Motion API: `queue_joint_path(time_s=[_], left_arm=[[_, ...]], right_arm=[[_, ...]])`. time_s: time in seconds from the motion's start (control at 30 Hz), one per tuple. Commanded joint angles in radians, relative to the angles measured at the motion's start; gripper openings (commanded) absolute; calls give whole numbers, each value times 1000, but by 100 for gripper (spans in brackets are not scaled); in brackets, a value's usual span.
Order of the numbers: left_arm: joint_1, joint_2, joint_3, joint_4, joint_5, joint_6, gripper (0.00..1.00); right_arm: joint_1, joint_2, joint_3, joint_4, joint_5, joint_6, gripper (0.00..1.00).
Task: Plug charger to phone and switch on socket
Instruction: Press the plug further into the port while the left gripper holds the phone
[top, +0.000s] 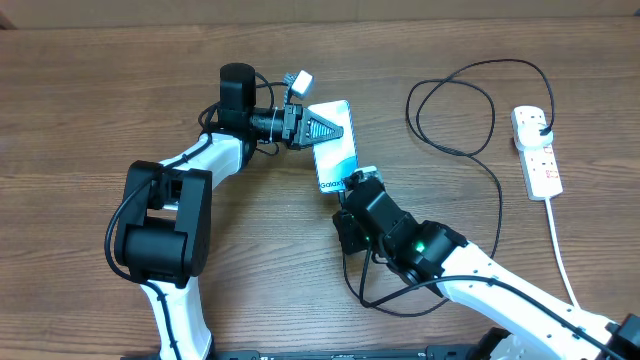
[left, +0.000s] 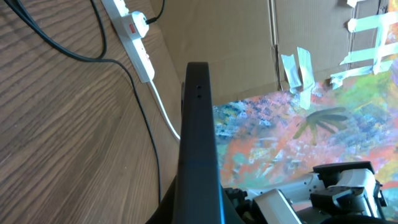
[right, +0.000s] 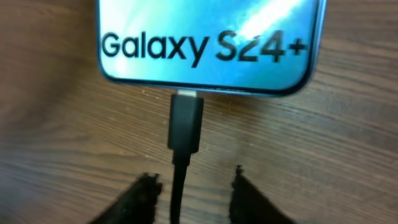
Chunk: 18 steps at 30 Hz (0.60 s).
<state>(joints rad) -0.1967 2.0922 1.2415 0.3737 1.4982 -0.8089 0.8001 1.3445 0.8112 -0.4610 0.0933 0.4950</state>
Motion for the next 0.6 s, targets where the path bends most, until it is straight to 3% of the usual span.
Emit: queue_joint_path(time_s=[0.0,0.27,0.57], left_arm=[[-2,1,11,0,14,-22,4],[-8,1,11,-2,36,-5,4],[-8,1,11,-4,82,0,4]], right_arm=[[4,2,16,29,29,-6,26],[4,2,16,91,42,-7,4],[4,2,17,146,55,-30,4]])
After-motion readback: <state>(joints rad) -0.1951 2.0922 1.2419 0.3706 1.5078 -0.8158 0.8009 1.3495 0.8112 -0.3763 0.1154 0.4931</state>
